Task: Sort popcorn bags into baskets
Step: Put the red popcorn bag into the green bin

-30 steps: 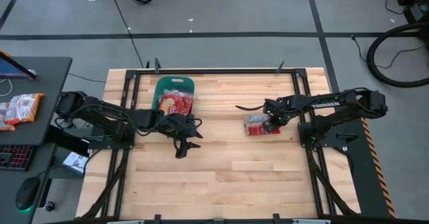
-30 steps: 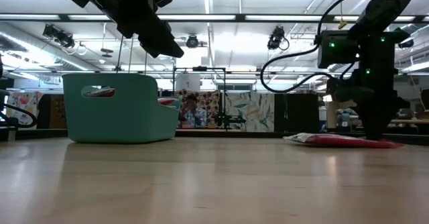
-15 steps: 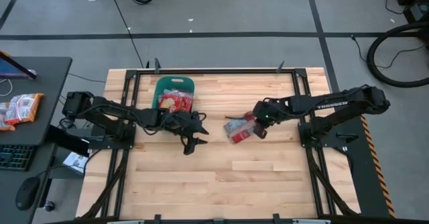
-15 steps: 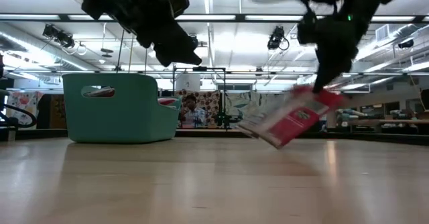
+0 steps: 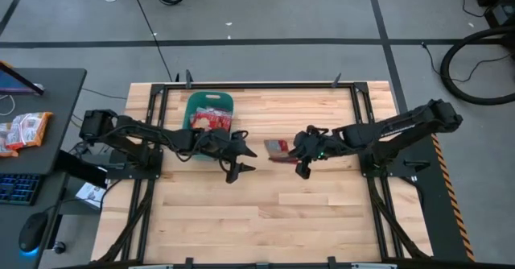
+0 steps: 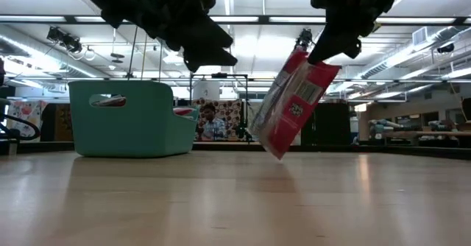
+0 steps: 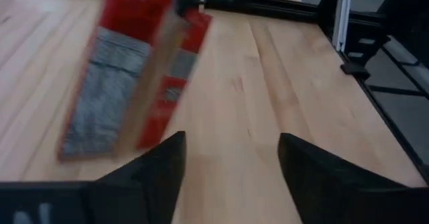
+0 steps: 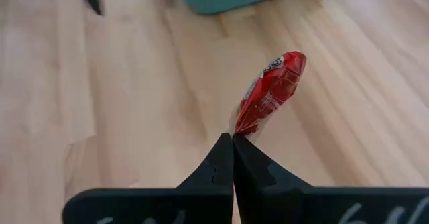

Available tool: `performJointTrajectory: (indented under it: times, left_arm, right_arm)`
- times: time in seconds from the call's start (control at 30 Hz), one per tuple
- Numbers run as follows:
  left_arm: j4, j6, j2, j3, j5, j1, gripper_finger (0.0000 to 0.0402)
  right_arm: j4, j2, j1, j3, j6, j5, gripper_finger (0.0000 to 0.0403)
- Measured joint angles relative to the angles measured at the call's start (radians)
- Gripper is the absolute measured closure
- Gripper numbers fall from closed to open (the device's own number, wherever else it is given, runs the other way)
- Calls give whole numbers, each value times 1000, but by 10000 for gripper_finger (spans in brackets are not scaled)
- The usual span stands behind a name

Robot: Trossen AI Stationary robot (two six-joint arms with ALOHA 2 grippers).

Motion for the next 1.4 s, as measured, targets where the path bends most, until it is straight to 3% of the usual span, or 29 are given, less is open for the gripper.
performJointTrajectory:
  times: [0.23, 0.6, 0.7, 0.87, 1.4]
  left_arm:
    - [62, 2, 66, 0, -1, 38, 90]
    - [95, 50, 95, 0, -12, 61, 84]
    - [98, 52, 95, 0, 72, 59, 88]
    - [98, 26, 95, 0, 232, 58, 130]
    - [93, -6, 95, 0, 236, 59, 342]
  right_arm:
    - [56, 117, 40, 53, -49, -32, 402]
    - [-118, 317, 108, 357, -180, -33, 402]
    - [-149, 352, 117, 419, -208, -8, 402]
    - [-187, 377, 119, 466, -233, 21, 402]
    - [-192, 377, 119, 469, -177, 44, 382]
